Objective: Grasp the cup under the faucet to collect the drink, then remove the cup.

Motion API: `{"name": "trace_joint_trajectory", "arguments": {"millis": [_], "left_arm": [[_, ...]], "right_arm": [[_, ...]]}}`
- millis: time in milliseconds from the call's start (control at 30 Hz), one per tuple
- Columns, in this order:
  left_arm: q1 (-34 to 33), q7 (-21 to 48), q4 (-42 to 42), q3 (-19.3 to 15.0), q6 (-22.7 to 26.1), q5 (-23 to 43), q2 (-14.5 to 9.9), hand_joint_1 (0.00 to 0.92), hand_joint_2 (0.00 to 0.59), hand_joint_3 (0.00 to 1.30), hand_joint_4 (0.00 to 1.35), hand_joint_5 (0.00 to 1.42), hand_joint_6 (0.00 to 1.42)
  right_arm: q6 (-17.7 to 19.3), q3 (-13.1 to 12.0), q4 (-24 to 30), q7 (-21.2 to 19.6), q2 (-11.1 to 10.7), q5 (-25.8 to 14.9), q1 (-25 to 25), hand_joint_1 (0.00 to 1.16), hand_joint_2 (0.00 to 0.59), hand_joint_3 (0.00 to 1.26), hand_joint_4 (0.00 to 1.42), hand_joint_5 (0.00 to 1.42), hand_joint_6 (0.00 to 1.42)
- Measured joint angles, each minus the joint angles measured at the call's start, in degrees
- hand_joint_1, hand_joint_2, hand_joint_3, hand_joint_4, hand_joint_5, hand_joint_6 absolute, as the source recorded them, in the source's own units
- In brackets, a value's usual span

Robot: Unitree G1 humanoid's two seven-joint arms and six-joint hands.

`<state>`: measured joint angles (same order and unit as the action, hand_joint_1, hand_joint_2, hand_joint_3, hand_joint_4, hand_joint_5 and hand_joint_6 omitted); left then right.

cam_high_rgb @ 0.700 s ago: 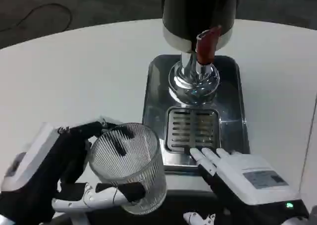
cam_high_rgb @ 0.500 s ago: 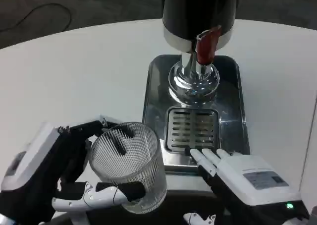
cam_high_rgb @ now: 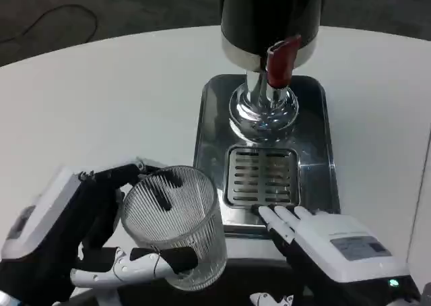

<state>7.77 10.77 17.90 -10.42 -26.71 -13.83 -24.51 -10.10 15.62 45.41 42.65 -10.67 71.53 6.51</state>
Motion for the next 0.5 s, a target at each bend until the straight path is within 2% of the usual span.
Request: {"name": "trace_joint_trajectory", "arguments": {"millis": [200, 500], "left_arm": [[0.1, 0.0, 0.0, 0.0, 0.0, 0.0, 0.0, 0.495, 0.192, 1.06, 1.26, 1.42, 1.42], [-3.7, 0.0, -1.7, 0.8, 0.0, -0.3, 0.3, 0.495, 0.192, 1.06, 1.26, 1.42, 1.42]], "right_arm": [[0.0, -0.1, 0.1, 0.0, 0.0, 0.0, 0.0, 0.27, 0.412, 0.00, 0.00, 0.00, 0.00], [-0.2, -3.1, 2.7, 0.0, 0.5, 0.1, 0.8, 0.27, 0.412, 0.00, 0.00, 0.00, 0.00]]}}
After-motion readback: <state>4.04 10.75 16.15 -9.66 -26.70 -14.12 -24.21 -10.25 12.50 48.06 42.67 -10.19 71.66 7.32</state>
